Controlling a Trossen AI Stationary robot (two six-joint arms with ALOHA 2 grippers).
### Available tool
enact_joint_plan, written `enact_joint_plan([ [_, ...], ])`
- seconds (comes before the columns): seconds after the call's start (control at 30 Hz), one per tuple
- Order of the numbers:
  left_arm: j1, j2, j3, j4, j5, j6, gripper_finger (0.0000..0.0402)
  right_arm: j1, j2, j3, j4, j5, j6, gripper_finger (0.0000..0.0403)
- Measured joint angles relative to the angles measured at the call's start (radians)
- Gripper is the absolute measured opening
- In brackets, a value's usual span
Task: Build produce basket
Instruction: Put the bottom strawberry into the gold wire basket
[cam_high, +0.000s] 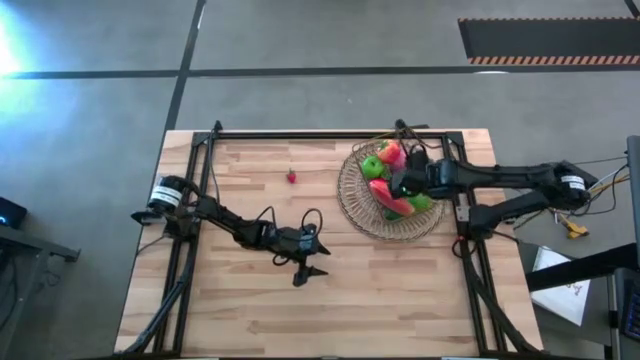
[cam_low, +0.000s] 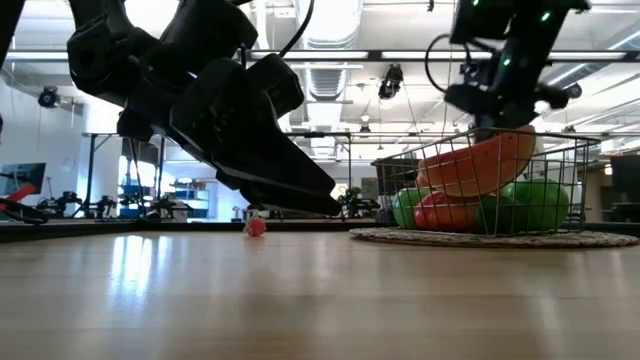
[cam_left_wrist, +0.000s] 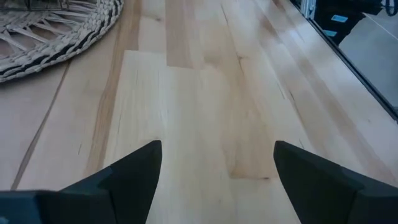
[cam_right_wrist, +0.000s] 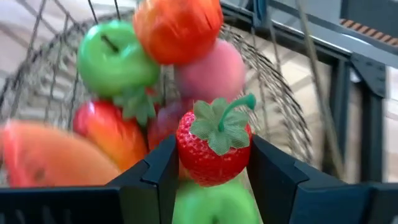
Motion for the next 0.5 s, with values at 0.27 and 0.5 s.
enact_joint_plan([
  [0.27,0.0,0.0,0.0,0.0,0.0,0.0,0.0293,-0.178,0.047,-0.101,0.275,-0.015,-0.11,0.0148],
  [0.5,-0.001,0.0,0.0,0.0,0.0,0.0,0.0293,-0.216,0.106,-0.107,0.286,-0.03,-0.125,0.0148],
])
